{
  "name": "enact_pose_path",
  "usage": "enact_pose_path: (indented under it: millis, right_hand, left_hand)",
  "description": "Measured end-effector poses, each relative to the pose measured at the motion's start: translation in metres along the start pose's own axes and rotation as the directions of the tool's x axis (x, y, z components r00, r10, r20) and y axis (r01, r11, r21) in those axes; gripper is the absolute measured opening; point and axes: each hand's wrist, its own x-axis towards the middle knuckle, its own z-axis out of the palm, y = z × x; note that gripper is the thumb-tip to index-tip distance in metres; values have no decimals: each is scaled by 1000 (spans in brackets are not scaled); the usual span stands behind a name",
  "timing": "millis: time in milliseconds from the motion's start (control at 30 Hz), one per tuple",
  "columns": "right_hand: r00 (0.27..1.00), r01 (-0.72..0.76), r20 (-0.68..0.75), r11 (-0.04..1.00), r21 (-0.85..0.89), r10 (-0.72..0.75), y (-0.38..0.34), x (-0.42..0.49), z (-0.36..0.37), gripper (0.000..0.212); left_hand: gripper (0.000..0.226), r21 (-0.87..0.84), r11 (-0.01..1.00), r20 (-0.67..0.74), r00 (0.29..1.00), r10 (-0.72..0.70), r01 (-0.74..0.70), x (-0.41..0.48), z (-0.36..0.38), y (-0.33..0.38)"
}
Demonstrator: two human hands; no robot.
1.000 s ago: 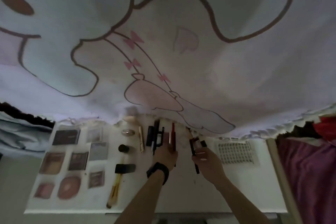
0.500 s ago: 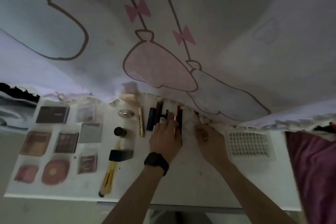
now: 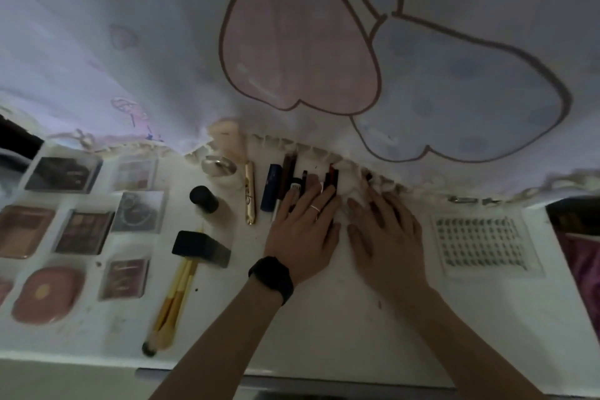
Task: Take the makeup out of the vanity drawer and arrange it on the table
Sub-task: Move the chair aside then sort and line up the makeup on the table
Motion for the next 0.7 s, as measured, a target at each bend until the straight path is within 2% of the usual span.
enact_pose_path:
  millis: [133,200,300,400,533,700]
  right_hand:
    - [994,-12,-110,1000,13,14,0,-3,8,40]
    - [992,-7,-122,999,35,11,2,-6,9,40]
    - [998,-18,-58,999,28,20,1,-9,5,41]
    - [997,-55,48,998,22,54,0,-10,-2,45]
    - [995,15,96,999,34,-18,5,-25,-5,52]
    - [996,5,89,995,100,-14,5,-31,-8,52]
  left_hand:
    - [49,6,1000,30,1000,1,-1,-5,7,-1]
    - [56,31,999,53,998,-12,11,-6,9,0]
    - [63,99,995,93,995,-26,16,-9,8,2]
    - [57,167,985,119,991,-64,44,-14,2,8]
    - [53,211,976,146,985,-93,61,-29,-3,22]
    - [53,239,969,151,983,-104,66,-36,-1,24]
